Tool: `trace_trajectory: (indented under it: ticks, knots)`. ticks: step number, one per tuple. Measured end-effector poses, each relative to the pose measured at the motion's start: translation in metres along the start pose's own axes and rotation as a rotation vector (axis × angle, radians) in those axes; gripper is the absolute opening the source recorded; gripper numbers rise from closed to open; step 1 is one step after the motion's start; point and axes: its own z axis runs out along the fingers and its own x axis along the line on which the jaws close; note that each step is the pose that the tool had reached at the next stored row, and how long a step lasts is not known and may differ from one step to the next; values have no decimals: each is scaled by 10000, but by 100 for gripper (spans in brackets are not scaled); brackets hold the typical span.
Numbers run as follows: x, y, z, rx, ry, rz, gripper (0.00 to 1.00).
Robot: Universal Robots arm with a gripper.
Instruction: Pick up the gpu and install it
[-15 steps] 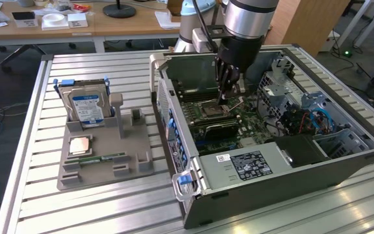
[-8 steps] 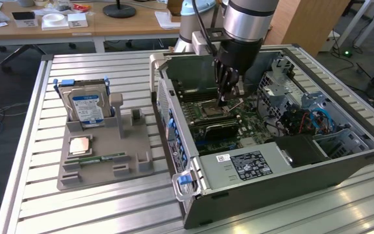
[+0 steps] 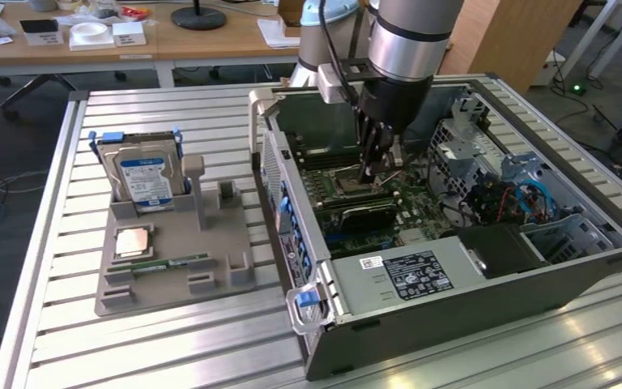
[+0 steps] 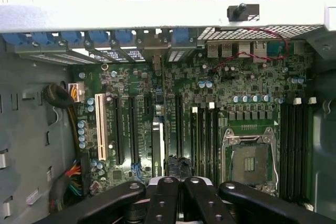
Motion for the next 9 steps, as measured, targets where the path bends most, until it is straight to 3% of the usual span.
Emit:
trace_trajectory:
  ticks: [9]
  knots:
    - [4,55,76,0,1,-2,11]
